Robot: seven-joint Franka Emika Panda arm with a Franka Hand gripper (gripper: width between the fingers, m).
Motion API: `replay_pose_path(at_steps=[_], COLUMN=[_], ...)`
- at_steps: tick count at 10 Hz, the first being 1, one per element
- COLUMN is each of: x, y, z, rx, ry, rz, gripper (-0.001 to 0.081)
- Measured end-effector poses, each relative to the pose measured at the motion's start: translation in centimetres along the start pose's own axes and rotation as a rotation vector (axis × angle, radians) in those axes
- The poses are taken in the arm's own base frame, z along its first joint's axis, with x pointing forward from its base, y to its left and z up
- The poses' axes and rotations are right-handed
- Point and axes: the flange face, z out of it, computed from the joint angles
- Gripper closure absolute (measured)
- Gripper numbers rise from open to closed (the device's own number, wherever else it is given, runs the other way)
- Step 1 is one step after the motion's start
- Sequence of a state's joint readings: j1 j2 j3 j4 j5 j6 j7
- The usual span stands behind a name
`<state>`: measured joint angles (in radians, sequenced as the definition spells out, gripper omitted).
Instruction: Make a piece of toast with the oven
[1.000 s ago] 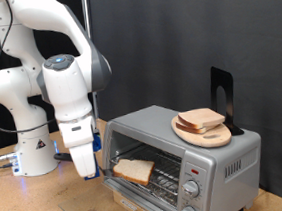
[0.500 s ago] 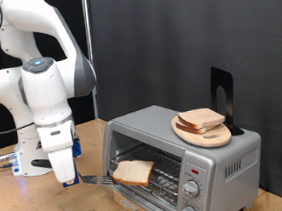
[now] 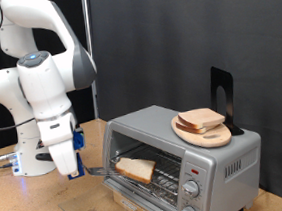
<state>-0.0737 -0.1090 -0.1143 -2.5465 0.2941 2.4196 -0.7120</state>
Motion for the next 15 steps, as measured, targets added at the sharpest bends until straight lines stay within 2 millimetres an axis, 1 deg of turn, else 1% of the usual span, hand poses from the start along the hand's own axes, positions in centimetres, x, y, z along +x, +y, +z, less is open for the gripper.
replay_pose_path(at_steps=[2,5,7,8,10,15], x=[0.7,1.4,1.7,1.6,0.9,-2.0], y=[-1.2,-2.9,-3.5,-3.5,-2.7,1.3], z=[-0.2,0.2,0.5,0.5,0.6,0.3], rx=[0.006,0.006,0.007,0.009,0.026,0.061], ry=[-0.002,-0.011,-0.016,-0.019,-0.04,-0.104], rz=[0.022,0.054,0.061,0.061,0.063,0.135], gripper=[0.0411,0.0411,0.0411,0.0411,0.0411,0.0411])
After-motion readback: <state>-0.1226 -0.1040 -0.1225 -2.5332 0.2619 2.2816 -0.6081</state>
